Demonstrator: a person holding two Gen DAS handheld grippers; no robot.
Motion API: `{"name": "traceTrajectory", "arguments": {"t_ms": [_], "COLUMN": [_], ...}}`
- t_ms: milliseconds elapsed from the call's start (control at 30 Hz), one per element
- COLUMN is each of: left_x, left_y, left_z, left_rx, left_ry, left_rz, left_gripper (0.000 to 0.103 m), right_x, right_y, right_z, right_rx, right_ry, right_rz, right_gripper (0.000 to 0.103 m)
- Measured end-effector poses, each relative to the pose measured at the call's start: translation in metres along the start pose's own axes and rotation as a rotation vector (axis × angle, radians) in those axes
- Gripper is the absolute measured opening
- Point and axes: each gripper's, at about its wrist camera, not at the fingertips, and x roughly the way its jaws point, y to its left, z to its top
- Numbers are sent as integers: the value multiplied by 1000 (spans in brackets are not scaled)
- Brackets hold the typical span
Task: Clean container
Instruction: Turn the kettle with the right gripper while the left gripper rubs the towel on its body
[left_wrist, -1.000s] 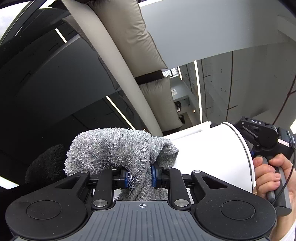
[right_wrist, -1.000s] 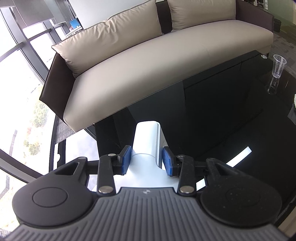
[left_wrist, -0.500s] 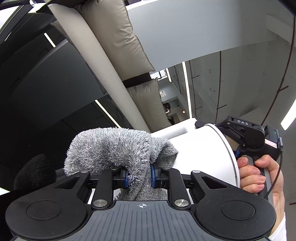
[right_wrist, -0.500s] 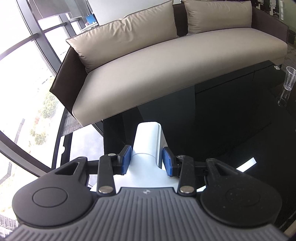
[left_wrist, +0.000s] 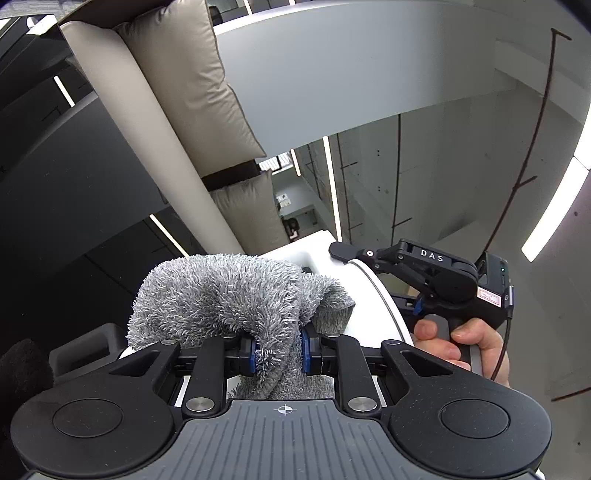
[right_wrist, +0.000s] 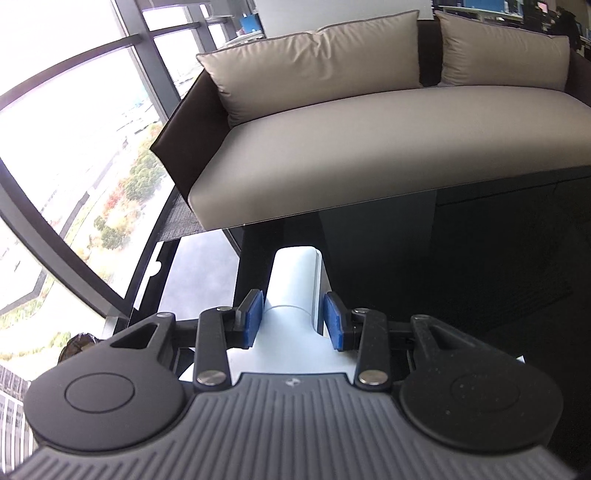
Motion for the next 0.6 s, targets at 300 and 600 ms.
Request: {"name": "traceTrajectory", "arguments": {"t_ms": [300, 600], "left_x": [4, 11], "left_y": [-13, -19], "left_z": [-3, -10], "left_rx": [30, 50], "left_ry": [14, 41], "left_rz": [-67, -98], "left_gripper": [18, 18], "right_x": [1, 6], "right_y": [23, 45], "right_z": [-1, -4], "right_rx": [-172, -333], "right_ry": [17, 42], "right_rz": [-27, -65], "right_gripper": [37, 34]}}
